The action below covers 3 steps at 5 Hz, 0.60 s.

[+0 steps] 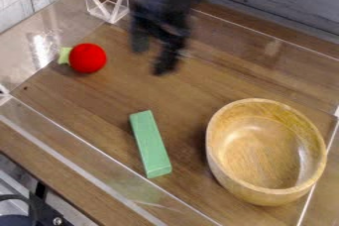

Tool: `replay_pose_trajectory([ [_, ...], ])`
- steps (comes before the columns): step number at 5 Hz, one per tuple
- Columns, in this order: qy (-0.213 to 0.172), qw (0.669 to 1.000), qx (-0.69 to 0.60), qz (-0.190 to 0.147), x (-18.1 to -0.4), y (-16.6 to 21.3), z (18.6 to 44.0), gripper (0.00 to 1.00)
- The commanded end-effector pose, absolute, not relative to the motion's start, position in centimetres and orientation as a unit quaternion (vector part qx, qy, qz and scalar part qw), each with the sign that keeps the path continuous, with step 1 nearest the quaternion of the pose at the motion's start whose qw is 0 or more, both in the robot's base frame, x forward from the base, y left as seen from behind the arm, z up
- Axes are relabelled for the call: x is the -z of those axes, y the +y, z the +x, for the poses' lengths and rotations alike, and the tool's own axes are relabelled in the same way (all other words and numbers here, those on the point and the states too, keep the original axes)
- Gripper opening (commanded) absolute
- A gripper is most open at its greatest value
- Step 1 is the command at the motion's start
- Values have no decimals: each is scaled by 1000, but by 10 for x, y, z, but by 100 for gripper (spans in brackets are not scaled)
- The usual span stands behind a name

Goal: Move the red object to the right side of the table

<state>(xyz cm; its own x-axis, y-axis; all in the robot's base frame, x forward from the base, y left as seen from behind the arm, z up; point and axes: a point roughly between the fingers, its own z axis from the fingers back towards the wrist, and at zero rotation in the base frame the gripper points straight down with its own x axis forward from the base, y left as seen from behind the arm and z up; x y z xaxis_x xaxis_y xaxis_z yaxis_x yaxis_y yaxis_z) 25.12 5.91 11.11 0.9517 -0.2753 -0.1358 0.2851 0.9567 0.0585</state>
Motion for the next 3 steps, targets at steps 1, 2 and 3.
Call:
replay_pose_trajectory([
  [1,18,987,151,57,-124,103,236,100],
  [2,2,983,174,60,-110,129,240,100],
  [3,-17,985,168,47,-97,145,247,100],
])
